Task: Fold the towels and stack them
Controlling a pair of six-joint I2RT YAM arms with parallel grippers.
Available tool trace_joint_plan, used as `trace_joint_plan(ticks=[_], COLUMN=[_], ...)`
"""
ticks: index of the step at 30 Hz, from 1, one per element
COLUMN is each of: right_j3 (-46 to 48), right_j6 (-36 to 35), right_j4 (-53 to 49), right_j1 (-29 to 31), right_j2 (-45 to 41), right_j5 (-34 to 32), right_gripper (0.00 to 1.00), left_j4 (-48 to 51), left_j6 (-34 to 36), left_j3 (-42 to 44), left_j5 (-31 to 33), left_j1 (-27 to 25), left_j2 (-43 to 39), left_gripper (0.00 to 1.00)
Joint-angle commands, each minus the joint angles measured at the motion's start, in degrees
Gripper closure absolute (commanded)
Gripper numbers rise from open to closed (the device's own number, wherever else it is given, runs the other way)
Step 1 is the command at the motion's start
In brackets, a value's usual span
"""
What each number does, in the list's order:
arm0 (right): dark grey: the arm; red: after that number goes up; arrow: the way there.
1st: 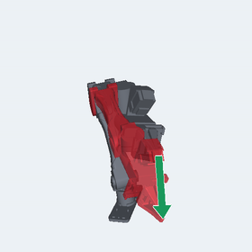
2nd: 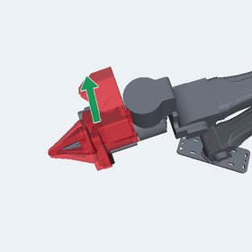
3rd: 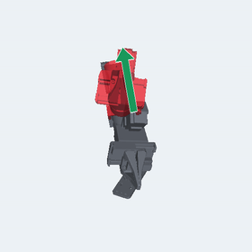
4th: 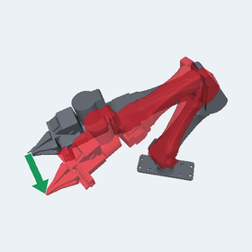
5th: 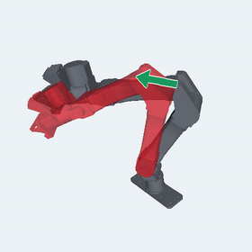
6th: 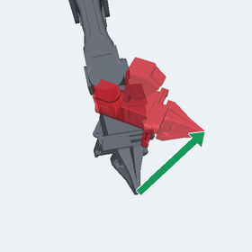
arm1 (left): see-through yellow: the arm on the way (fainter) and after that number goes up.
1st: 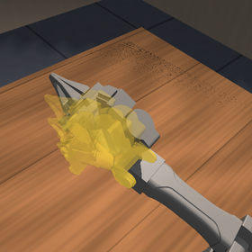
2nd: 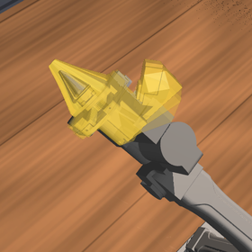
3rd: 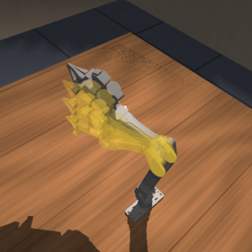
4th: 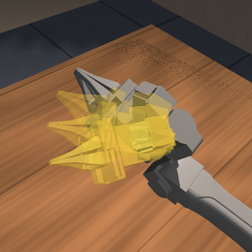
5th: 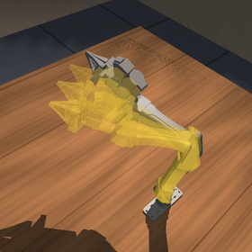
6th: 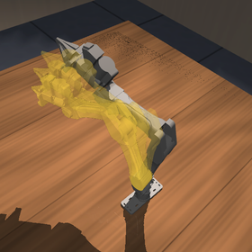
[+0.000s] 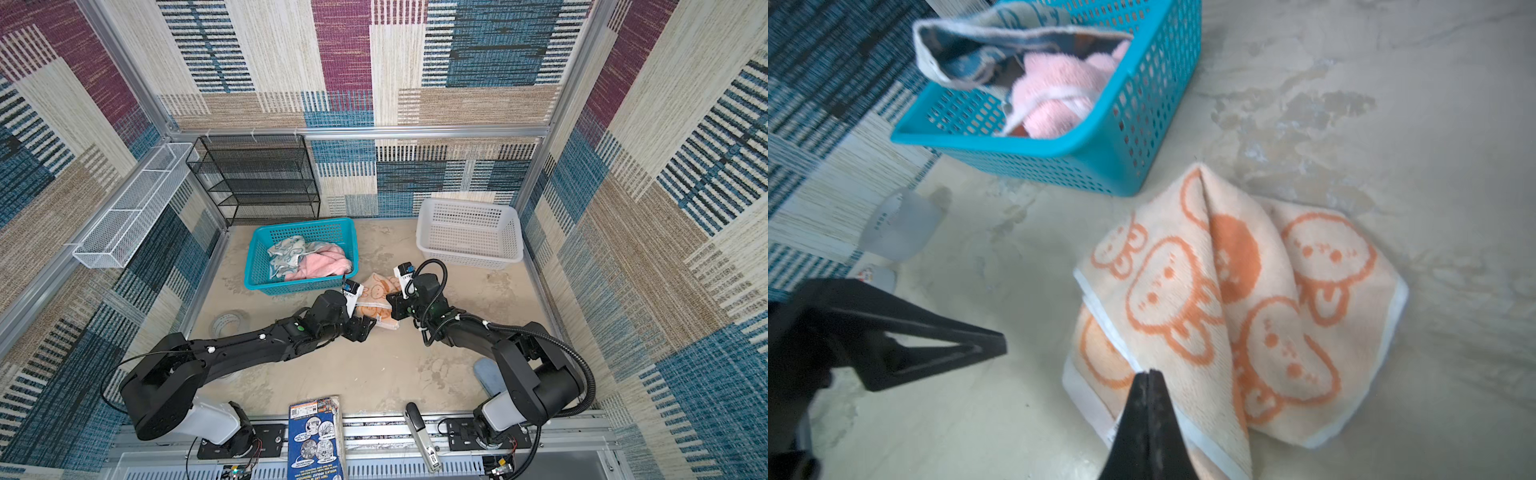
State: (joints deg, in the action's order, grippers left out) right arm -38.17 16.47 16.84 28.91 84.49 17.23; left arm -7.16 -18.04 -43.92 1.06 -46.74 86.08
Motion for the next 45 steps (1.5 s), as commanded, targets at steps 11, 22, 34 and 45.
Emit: trace_joint_plan(ticks=[11,22,34,45], right_j3=[-0.1,3.37,-6.51,-3.79], right_j6=[-1.36,-9.88,-21.52,-18.54], right_j4=[-6.43,0.08,-3.69,-7.35], right_j1=[0.28,0.45,4.4,3.99], right_j2=[0.46,-2.41,4.71,4.17], right_j5=[-10.94,-5.14,-7.7,-15.16], right_gripper=[0.85,0.6,0.58,0.59], left_j4=[-3.32,-6.92,-6.24,-7.2], left_j6=[-0.69,-7.89,-17.2,-13.93], left_j3=[0.11,9.44,15.88,14.58], left_j5=[-1.7,4.77,2.34,-1.52], left_j1=[0.02,5.17,15.96,16.24], left_j2=[2.21,-8.24,-13.56,-12.57], left_gripper=[0.2,0.18,0.19,0.19])
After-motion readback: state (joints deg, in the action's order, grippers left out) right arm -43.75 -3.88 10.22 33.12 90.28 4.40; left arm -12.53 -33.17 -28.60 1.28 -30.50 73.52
